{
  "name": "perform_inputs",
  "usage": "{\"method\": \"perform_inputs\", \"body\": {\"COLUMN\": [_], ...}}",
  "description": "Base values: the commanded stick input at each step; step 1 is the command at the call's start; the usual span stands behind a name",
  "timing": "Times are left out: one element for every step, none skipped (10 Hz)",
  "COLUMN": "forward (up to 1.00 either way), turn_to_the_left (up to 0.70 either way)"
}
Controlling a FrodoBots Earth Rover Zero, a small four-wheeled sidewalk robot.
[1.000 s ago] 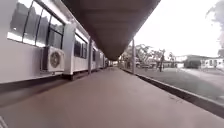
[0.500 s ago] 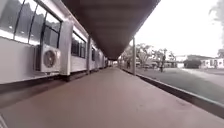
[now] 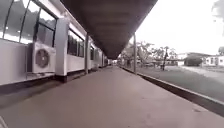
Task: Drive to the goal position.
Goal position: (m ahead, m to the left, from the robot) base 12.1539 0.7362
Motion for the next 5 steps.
{"method": "perform_inputs", "body": {"forward": [0.7, 0.7, 0.7, 0.7, 0.7], "turn_to_the_left": [0.0, 0.0, 0.0, 0.0, -0.22]}}
